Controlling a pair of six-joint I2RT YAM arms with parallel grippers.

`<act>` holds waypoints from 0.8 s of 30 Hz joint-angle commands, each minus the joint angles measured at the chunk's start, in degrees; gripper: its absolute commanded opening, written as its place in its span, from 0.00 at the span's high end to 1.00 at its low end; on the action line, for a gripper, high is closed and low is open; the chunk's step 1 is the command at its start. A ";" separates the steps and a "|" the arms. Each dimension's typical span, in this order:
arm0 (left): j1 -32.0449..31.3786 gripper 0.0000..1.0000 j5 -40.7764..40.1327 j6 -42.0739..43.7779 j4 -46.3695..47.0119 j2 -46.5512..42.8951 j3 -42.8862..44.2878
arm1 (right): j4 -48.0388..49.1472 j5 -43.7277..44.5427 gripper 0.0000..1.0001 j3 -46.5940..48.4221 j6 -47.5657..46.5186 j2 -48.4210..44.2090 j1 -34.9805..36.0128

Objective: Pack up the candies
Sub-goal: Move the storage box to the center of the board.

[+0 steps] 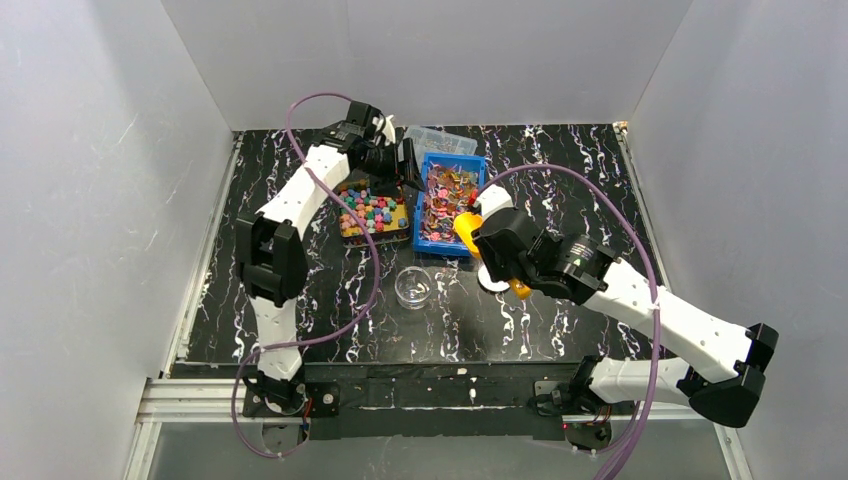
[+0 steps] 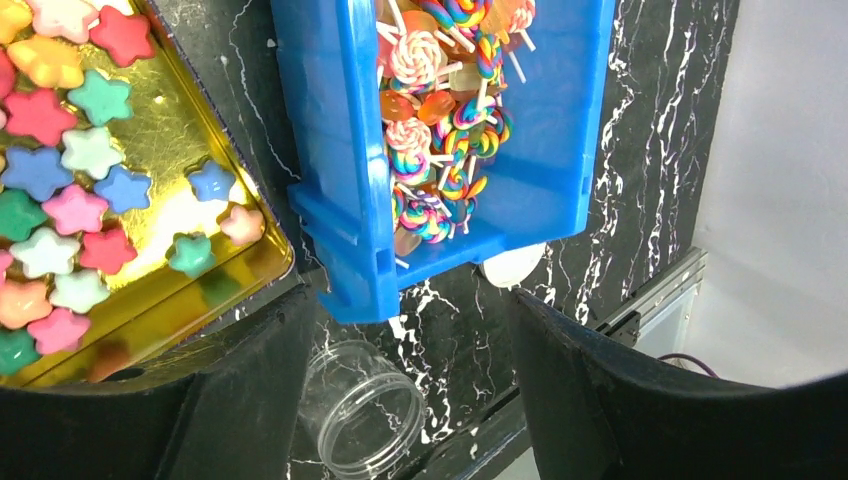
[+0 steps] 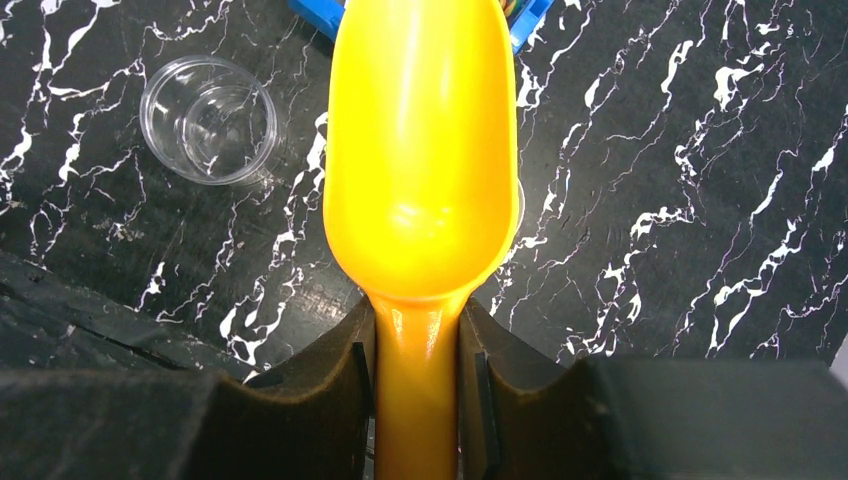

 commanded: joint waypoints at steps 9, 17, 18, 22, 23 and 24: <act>-2.80 0.39 -5.51 1.70 -1.23 8.67 10.07 | 3.52 -0.74 0.99 -0.15 1.68 -2.06 -0.67; -3.32 0.60 -5.54 0.76 -1.24 12.02 12.58 | 3.34 -1.08 0.99 -0.68 2.20 -2.70 -0.75; -3.41 0.61 -5.39 0.66 -1.24 12.31 12.78 | 3.40 -1.08 0.99 -0.77 2.28 -2.70 -0.74; -3.66 0.74 -5.23 0.43 -1.24 12.61 13.03 | 3.36 -1.18 0.99 -1.04 2.46 -2.70 -0.76; -3.73 0.78 -5.30 0.39 -1.24 12.56 12.94 | 3.31 -1.14 0.99 -1.08 2.54 -2.78 -0.76; -3.77 0.81 -5.40 0.31 -1.24 12.40 12.78 | 3.21 -1.25 0.99 -1.12 2.55 -2.74 -0.76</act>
